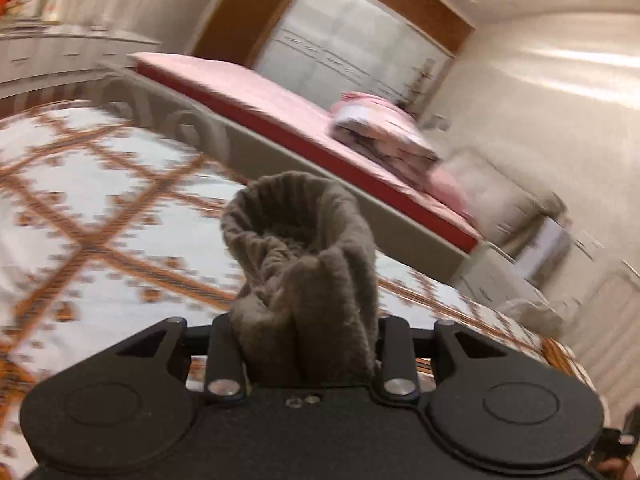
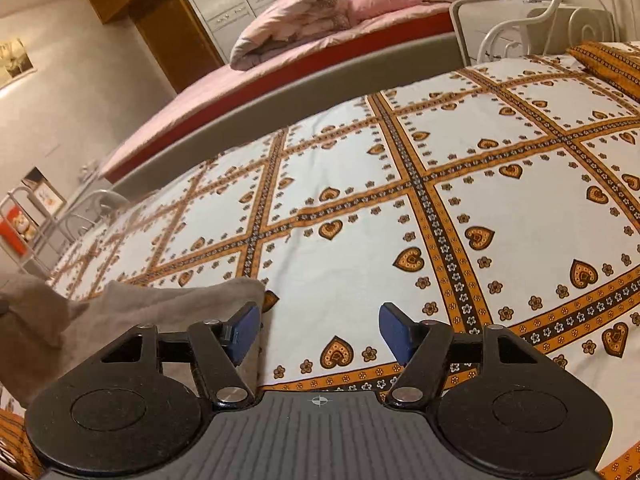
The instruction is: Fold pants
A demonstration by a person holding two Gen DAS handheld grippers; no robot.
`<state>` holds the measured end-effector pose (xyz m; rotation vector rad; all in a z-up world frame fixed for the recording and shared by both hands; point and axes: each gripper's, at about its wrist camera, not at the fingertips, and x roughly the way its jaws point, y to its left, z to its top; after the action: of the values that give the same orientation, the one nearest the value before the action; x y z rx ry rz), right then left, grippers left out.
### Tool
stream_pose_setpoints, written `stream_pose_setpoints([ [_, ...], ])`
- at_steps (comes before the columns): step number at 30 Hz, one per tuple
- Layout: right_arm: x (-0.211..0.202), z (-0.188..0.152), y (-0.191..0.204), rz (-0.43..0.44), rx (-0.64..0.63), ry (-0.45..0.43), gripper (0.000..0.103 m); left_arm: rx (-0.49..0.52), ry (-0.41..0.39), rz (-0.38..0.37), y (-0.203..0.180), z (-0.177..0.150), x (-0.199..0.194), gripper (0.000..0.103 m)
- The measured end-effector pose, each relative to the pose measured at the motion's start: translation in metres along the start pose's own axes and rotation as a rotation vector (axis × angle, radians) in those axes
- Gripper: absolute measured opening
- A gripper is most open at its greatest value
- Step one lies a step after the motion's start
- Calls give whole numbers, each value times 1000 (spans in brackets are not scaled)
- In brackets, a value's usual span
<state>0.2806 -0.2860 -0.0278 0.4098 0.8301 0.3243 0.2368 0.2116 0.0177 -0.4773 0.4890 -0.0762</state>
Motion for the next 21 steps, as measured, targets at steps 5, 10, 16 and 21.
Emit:
stream_pose_setpoints([
  [5,-6,-1,-12,6,54,4,66,97,39,-78,-69,-19,30,23],
  [10,-20,-3,-27,1,76,-11,66,184,107,-142,-129,-42,66,23],
  [16,-35,-6,-52,-21,122,-18,66,347,211,-160,-197,-83,108,23],
  [21,-43,-7,-64,-21,147,-26,66,547,269,-66,-226,-124,133,23],
])
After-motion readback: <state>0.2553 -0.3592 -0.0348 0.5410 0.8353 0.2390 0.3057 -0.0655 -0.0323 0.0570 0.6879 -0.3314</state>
